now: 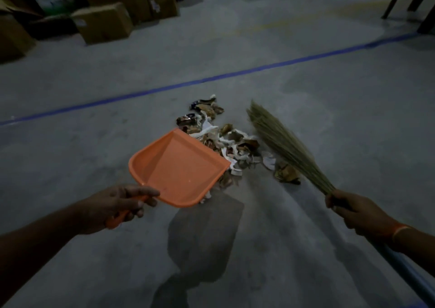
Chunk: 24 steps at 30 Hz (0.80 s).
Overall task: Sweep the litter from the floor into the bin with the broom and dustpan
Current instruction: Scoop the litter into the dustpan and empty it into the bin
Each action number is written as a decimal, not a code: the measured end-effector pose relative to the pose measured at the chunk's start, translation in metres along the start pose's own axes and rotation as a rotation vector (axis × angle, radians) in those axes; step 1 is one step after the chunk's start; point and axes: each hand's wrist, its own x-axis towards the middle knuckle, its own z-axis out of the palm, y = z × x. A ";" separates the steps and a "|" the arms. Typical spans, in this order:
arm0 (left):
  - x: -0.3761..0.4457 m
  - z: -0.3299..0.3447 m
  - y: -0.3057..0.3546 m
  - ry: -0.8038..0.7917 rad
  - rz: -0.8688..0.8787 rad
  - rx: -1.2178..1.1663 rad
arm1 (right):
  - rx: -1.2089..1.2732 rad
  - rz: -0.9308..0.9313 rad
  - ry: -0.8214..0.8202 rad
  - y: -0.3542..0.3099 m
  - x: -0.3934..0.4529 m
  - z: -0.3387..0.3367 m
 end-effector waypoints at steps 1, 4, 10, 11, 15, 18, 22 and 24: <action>-0.003 -0.008 -0.011 -0.006 0.008 0.017 | 0.012 0.010 0.019 0.006 -0.002 0.005; -0.014 -0.027 -0.046 0.004 0.003 0.003 | 0.030 0.040 0.076 0.022 -0.011 0.018; -0.028 -0.046 -0.097 0.031 -0.029 0.026 | 0.053 0.153 0.047 0.037 -0.032 0.032; -0.029 -0.049 -0.103 0.035 -0.029 0.046 | 0.057 0.162 0.037 0.037 -0.034 0.034; -0.031 -0.059 -0.119 0.034 -0.040 0.046 | 0.058 0.204 0.010 0.037 -0.029 0.050; -0.039 -0.069 -0.135 0.060 -0.060 0.005 | 0.082 0.224 -0.027 0.036 -0.022 0.067; -0.049 -0.083 -0.156 0.065 -0.141 -0.019 | 0.059 0.173 -0.050 0.022 -0.011 0.080; -0.050 -0.084 -0.162 0.074 -0.155 -0.031 | 0.003 0.115 -0.086 0.010 -0.003 0.081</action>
